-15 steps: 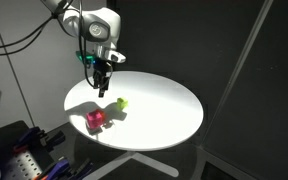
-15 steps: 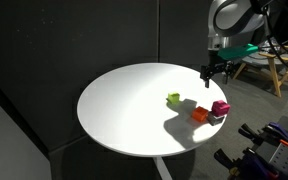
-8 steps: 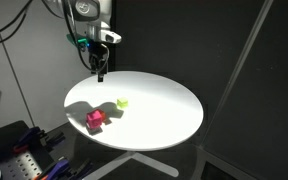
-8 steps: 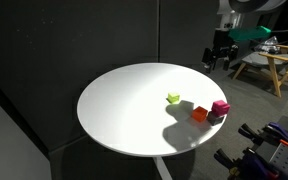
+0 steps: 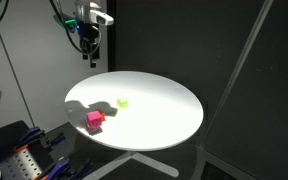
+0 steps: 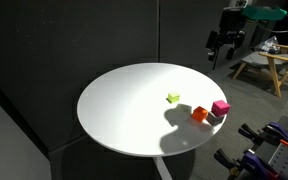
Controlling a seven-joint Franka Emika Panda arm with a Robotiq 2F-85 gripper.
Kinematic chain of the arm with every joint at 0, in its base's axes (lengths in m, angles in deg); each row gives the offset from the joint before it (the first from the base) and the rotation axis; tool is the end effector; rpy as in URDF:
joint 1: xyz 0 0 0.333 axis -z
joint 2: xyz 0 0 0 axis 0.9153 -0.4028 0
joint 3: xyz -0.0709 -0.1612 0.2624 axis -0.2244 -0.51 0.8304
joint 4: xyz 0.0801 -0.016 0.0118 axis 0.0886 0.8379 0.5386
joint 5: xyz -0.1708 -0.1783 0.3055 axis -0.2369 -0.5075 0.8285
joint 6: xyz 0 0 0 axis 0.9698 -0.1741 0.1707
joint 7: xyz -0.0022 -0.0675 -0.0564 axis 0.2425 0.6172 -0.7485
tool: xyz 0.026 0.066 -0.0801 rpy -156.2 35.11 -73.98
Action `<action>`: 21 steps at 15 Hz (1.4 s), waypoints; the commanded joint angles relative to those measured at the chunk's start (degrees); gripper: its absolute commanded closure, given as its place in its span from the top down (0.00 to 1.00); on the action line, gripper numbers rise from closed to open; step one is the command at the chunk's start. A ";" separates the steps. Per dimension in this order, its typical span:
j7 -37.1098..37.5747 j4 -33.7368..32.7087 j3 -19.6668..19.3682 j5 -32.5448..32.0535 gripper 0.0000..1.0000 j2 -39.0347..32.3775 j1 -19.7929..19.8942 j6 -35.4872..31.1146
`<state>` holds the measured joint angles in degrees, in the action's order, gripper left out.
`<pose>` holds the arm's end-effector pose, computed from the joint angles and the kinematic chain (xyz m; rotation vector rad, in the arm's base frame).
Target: Unstack the grey toy block from the pink toy block, then stack them back
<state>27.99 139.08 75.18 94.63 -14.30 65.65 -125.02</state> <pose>0.4335 0.0110 0.4367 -3.0178 0.4098 0.0589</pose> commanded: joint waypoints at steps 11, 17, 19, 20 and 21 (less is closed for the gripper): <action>-0.54 0.11 2.82 -6.12 1.00 9.45 1.00 8.29; -0.23 -0.14 2.65 -5.48 1.00 8.56 0.67 7.47; -0.23 -0.14 2.65 -5.48 1.00 8.56 0.67 7.48; -0.23 -0.14 2.65 -5.48 1.00 8.56 0.67 7.48; -0.23 -0.14 2.65 -5.48 1.00 8.56 0.67 7.48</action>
